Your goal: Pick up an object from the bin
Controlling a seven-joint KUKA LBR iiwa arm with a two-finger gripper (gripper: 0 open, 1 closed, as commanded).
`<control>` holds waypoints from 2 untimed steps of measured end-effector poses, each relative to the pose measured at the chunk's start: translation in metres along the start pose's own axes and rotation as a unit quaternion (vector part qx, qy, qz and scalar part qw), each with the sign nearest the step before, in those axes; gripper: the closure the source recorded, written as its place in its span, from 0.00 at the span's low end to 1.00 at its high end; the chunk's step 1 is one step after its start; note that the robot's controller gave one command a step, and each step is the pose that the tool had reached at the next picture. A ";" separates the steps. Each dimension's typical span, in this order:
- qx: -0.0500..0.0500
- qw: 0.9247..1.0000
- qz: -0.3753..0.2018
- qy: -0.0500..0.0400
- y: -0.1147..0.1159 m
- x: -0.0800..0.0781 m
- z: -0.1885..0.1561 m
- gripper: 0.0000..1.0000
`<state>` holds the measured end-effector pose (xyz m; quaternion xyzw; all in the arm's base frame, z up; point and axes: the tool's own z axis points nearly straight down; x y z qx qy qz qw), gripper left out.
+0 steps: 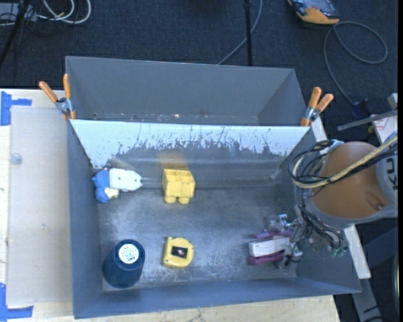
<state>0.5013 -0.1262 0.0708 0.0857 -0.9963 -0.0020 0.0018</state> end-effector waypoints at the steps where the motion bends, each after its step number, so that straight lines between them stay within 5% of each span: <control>1: 0.000 1.000 -0.001 0.000 0.000 0.000 0.000 1.00; 2: 0.001 1.000 -0.011 -0.002 0.009 0.006 -0.171 1.00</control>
Offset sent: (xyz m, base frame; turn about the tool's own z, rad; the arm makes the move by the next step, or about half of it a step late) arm -0.0081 0.0068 0.1695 -0.0232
